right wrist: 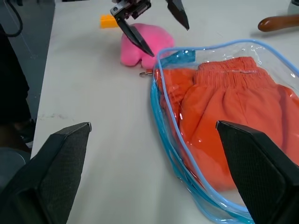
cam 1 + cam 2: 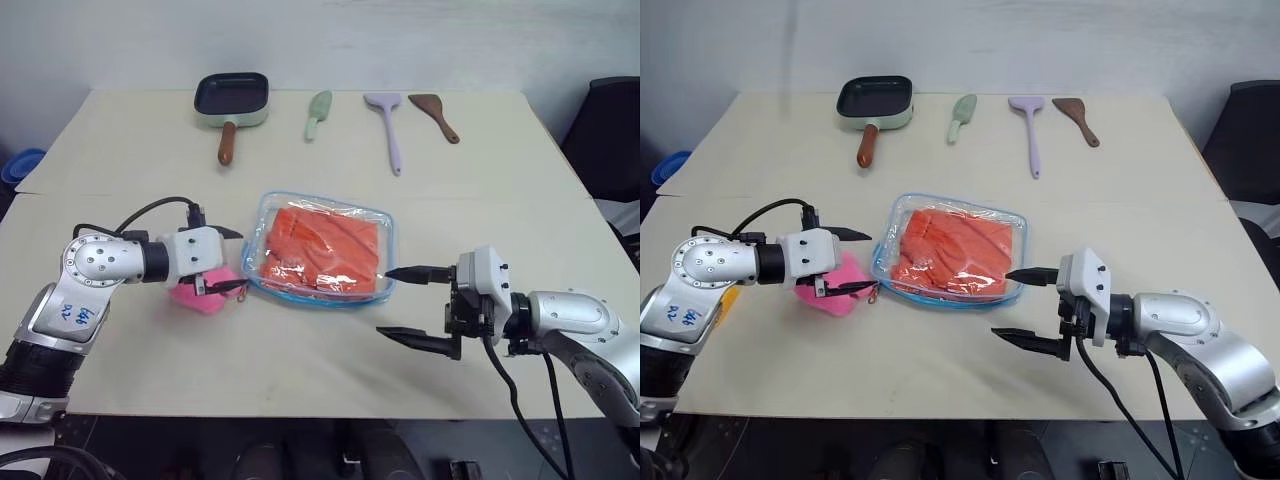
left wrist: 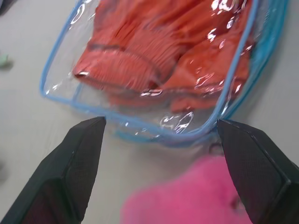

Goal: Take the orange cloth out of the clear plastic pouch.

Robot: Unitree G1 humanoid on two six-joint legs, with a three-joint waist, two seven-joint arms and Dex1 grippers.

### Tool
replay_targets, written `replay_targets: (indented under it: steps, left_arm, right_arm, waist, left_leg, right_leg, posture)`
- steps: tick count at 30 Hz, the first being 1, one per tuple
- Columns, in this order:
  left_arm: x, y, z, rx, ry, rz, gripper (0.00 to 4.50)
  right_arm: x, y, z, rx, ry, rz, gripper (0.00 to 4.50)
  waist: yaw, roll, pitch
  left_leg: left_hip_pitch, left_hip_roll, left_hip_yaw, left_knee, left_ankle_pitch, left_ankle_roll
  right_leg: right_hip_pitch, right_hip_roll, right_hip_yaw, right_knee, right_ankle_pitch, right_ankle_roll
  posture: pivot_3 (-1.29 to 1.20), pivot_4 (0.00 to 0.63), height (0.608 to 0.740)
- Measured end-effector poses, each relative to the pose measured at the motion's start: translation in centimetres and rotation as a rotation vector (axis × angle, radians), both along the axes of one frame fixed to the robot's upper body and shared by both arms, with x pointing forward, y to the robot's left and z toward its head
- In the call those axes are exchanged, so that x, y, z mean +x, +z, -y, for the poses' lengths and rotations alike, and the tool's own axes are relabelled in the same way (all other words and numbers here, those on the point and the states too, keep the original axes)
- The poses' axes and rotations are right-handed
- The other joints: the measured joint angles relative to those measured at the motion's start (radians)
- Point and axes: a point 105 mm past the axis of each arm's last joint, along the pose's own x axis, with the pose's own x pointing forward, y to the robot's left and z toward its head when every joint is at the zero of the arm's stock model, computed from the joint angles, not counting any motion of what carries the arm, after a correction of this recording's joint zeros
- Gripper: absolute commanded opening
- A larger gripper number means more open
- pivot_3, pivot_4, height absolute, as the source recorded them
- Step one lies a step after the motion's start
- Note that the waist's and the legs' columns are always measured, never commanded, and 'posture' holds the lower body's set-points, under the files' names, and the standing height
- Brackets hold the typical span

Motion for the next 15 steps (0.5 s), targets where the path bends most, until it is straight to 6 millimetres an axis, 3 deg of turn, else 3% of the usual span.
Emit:
replay_targets:
  steps: [8, 11, 15]
  left_arm:
    - [0.1, -1.3, 1.5, 0.027, -0.073, -0.033, 4.02]
    - [0.8, -1.6, 2.1, 0.036, -0.085, -0.015, 3.42]
    - [1.4, -1.6, 2.5, 0.048, -0.094, 0.01, 2.22]
  right_arm:
    - [0.3, -0.1, 0.3, -0.009, -0.028, 0.021, 4.46]
    - [0.4, -0.1, 0.4, -0.008, -0.037, 0.029, 4.5]
    - [0.5, -0.2, 0.3, -0.002, -0.045, 0.033, 4.5]
  waist:
    - [0.002, 0.0, 0.0]
    - [0.002, 0.0, 0.0]
    - [0.0, 0.0, 0.0]
  left_leg:
    - [-0.001, 0.0, 0.0, 0.0, 0.0, 0.0]
    - [0.0, 0.0, 0.0, 0.0, 0.0, 0.0]
    - [0.0, 0.0, 0.0, 0.0, 0.0, 0.0]
  right_leg:
    - [0.0, 0.0, 0.0, -0.001, 0.0, 0.0]
    - [0.0, 0.0, 0.0, 0.0, 0.0, 0.0]
    - [0.0, 0.0, 0.0, 0.0, 0.0, 0.0]
  posture:
    - [0.0, 0.15, 0.74]
    - [0.0, 0.15, 0.74]
    - [0.0, 0.15, 0.74]
